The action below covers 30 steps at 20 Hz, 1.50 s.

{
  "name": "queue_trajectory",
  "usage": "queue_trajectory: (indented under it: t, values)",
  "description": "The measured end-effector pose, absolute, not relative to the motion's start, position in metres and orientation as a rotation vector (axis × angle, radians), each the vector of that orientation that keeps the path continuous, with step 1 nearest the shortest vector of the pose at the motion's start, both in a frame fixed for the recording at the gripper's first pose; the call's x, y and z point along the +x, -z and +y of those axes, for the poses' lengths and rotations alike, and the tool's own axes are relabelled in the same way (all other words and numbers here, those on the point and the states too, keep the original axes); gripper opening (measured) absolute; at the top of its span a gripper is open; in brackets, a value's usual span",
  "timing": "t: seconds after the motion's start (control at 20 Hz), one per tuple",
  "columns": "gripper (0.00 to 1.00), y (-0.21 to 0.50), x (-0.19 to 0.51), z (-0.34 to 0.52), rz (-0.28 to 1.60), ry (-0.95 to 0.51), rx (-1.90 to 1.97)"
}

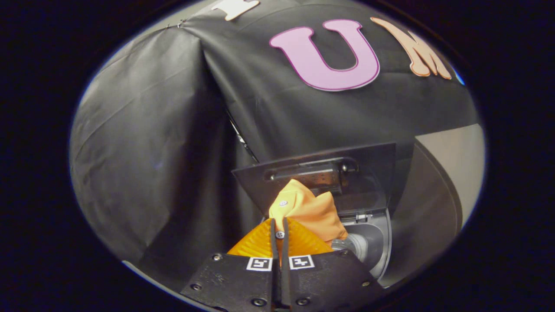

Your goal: Put the clothes into the washing machine and then close the washing machine lid.

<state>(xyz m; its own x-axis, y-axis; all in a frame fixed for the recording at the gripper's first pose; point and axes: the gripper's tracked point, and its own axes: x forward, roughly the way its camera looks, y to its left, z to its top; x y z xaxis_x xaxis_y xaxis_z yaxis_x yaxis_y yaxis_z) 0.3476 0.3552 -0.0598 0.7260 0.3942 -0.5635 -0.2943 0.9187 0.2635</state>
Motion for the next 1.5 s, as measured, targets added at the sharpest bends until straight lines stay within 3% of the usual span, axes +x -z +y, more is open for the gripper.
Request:
queue_trajectory:
  t: [0.3, 0.65, 1.15, 1.5]
  values:
    - [0.00, 0.058, 0.345, 0.365, 0.614, -0.336, 0.140]
    - [0.00, 0.117, 0.345, 0.359, 0.595, -0.268, 0.128]
    - [0.01, 0.178, 0.333, 0.343, 0.740, -0.153, 0.104]
    - [0.09, 0.194, 0.320, 0.329, 0.820, -0.113, 0.025]
